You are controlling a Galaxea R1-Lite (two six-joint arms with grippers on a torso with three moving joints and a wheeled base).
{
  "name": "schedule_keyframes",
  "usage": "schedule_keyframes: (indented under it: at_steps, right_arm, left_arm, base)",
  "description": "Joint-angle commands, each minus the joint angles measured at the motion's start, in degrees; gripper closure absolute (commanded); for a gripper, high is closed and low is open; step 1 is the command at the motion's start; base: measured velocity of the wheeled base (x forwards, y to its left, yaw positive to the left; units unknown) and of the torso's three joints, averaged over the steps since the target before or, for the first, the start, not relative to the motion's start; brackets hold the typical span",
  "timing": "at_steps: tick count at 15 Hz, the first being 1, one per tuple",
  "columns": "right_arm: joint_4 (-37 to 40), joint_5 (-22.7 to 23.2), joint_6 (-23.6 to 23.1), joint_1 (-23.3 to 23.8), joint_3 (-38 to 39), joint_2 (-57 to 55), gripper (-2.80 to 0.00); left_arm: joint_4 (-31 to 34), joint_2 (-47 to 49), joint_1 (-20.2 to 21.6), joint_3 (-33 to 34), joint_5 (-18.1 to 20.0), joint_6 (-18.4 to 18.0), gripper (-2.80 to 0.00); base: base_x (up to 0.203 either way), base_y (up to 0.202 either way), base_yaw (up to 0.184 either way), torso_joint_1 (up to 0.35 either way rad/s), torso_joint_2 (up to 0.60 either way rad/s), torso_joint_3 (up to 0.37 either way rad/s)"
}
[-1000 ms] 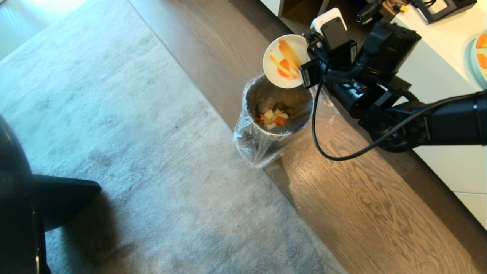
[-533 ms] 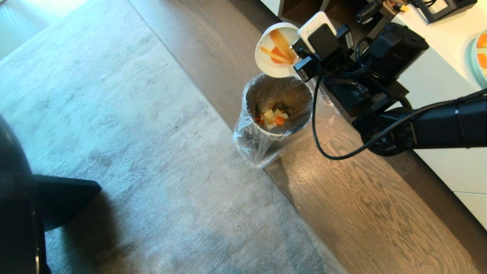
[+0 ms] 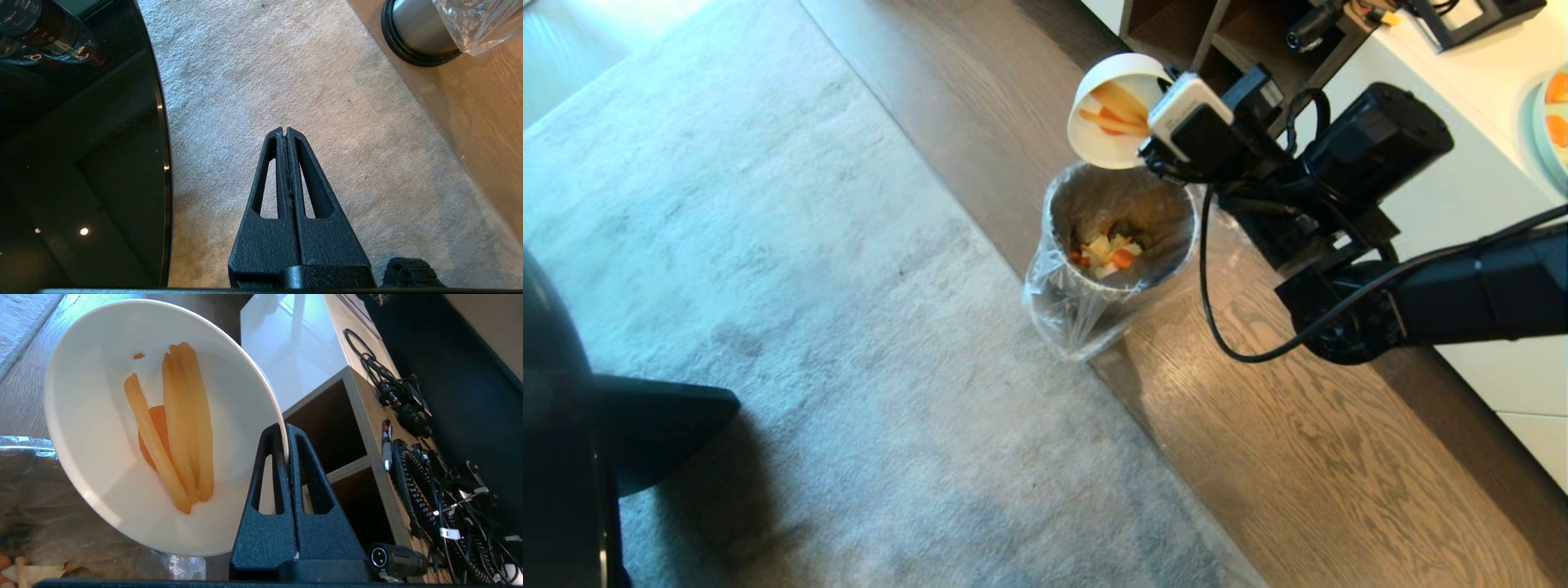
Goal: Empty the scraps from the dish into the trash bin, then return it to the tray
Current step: Pour the leftover food from the bowl into the trash can
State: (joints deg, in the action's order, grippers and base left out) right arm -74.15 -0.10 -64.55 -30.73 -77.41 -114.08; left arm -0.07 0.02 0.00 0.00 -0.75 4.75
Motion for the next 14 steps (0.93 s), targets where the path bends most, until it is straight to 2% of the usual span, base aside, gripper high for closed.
schedule_keyframes:
  at_steps: [1, 7, 9, 11, 14]
  right_arm:
    - [-4.08, 0.01, -0.86, 0.02, 2.93, -0.03, 0.0]
    - [-11.64, 5.65, -4.2, 0.32, 3.76, -1.24, 0.0]
    - [-11.93, 6.43, -5.23, 0.24, 4.37, -1.15, 0.0]
    - [-12.66, 9.28, -6.5, 0.32, 5.03, -1.07, 0.0]
    - [-13.04, 9.58, -7.13, 0.47, 6.07, -0.75, 0.0]
  left_arm:
    - [-0.01, -0.02, 0.0, 0.0, -0.04, 0.08, 0.0]
    - [-0.01, -0.02, 0.0, 0.0, -0.04, 0.08, 0.0]
    - [-0.01, -0.02, 0.0, 0.0, -0.04, 0.06, 0.0]
    - [-0.01, -0.02, 0.0, 0.0, -0.04, 0.08, 0.0]
    - [-0.01, -0.02, 0.0, 0.0, -0.04, 0.08, 0.0]
  base:
    - [0.0, 0.0, 0.0, 0.0, 0.0, 0.0]
    - [0.0, 0.0, 0.0, 0.0, 0.0, 0.0]
    - [0.0, 0.0, 0.0, 0.0, 0.0, 0.0]
    - [0.0, 0.0, 0.0, 0.0, 0.0, 0.0]
    - [0.0, 0.0, 0.0, 0.0, 0.0, 0.0]
